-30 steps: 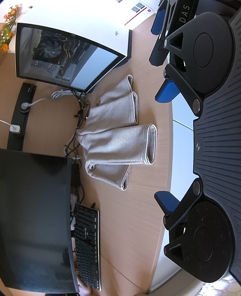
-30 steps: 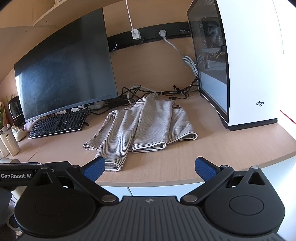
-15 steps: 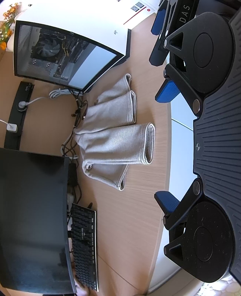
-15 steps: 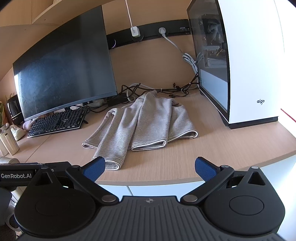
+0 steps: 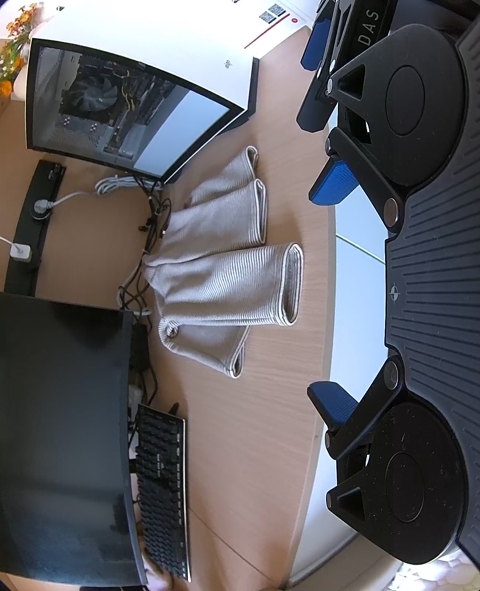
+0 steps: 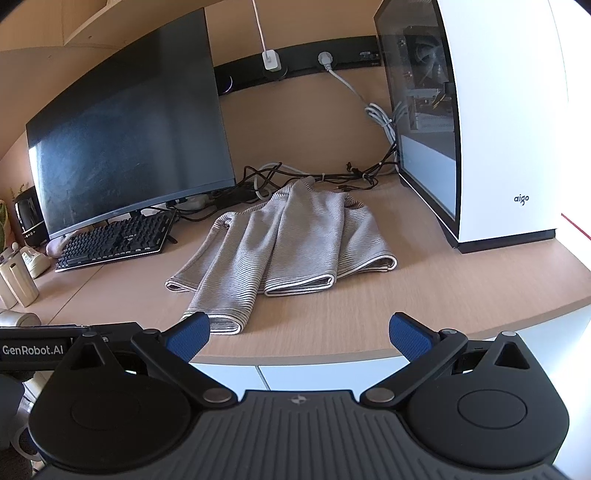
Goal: Fold clothes
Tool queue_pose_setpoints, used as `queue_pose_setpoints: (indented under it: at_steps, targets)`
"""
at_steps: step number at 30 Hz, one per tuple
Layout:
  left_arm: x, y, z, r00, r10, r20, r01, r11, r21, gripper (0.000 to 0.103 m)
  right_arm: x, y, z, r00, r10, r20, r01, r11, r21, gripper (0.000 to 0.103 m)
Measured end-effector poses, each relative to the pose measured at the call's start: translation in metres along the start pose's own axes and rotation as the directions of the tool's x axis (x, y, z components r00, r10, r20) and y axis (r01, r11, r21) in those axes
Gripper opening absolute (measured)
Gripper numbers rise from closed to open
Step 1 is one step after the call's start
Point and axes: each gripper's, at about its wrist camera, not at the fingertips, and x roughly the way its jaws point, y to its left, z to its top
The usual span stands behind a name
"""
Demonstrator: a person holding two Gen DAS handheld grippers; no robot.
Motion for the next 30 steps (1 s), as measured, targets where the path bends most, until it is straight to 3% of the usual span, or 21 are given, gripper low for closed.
queue_pose_setpoints:
  at_steps: [23, 30]
  targets:
    - [0.000, 0.004, -0.002, 1.000, 0.001, -0.010, -0.001, 1.000, -0.012, 0.103, 0.003, 0.001, -0.004, 1.000, 0.013, -0.015, -0.013, 1.000, 0.002, 0.103]
    - [0.017, 0.023, 0.008, 0.998, -0.015, -0.062, 0.011, 0.997, -0.071, 0.103, 0.021, -0.013, -0.004, 0.999, 0.001, -0.049, 0.004, 0.996, 0.094, 0.103]
